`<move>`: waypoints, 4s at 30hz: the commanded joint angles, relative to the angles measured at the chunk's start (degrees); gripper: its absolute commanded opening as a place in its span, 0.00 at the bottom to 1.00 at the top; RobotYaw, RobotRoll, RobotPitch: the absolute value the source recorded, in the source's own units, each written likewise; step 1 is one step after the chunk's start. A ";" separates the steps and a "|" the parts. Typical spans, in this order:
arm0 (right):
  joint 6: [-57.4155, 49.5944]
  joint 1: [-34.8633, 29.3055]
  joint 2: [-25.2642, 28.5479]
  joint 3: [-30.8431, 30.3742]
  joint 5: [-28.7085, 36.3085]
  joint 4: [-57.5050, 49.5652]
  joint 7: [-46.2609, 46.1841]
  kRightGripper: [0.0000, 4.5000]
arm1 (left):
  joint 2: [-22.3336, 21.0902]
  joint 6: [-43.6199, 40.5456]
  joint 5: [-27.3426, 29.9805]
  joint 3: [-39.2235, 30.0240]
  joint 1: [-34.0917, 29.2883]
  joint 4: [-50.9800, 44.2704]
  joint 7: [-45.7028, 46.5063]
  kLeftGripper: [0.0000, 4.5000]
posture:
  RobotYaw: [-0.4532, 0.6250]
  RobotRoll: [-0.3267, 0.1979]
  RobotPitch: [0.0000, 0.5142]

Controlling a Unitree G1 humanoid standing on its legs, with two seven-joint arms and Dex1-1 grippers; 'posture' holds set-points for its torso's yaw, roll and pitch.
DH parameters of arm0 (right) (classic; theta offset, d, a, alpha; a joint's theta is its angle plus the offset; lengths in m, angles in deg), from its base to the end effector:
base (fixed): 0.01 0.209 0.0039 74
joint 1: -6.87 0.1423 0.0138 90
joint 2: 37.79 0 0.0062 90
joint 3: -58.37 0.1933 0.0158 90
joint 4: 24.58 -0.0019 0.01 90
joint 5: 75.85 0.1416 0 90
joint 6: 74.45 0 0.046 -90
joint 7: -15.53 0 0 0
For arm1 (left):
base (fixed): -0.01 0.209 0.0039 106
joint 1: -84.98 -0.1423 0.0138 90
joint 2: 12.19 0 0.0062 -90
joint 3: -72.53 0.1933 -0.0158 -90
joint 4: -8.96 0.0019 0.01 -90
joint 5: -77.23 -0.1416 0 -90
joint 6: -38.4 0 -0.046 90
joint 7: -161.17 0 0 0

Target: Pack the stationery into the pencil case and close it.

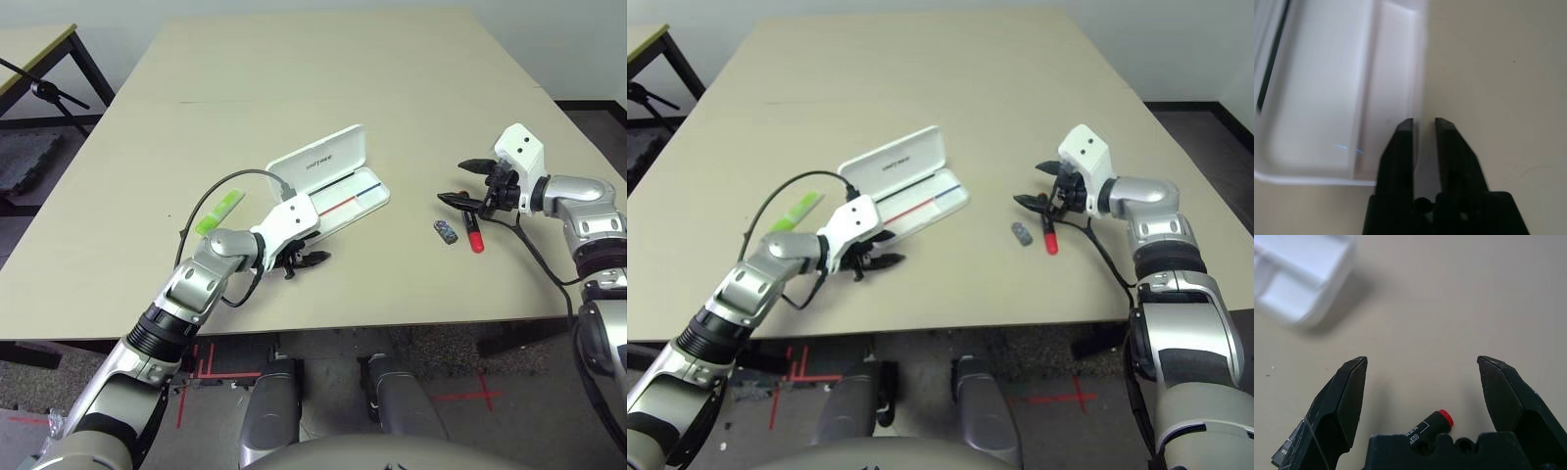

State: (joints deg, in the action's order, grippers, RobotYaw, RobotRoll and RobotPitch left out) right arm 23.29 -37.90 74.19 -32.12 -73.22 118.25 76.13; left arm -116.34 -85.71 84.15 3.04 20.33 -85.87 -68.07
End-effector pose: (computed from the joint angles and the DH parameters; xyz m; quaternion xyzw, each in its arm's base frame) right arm 0.3274 -0.3069 0.1476 -0.2280 0.1070 0.3685 0.8948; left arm 0.2723 0.1642 0.1159 0.2128 0.1903 -0.5060 0.8139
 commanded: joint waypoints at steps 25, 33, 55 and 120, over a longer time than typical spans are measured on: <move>0.81 -1.10 -2.19 -0.17 -0.41 -0.52 -0.45 1.00 | -10.77 12.95 4.21 -5.00 -5.73 -10.35 -13.98 0.01 | 0.53 0.62 0.24; 1.46 0.23 -2.47 -0.74 -1.35 1.35 -0.52 1.00 | -12.44 18.43 4.23 -4.85 -8.12 -9.25 -16.91 0.01 | 0.55 0.62 0.24; 2.76 1.55 -1.96 -0.77 -2.44 2.70 -0.93 1.00 | -12.86 22.51 0.04 -2.11 -11.59 -4.25 -17.62 0.01 | 0.54 0.62 0.25; -99.18 -4.19 -6.57 -2.23 -3.90 -51.31 -37.57 1.00 | -15.97 18.17 8.72 -12.98 -10.37 -14.08 -13.86 0.99 | 0.48 0.62 0.27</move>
State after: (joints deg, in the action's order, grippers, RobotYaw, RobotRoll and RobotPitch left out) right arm -75.60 -41.62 68.00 -35.48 -77.40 66.73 39.93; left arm -132.40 -68.04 93.35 -10.65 10.01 -100.34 -81.38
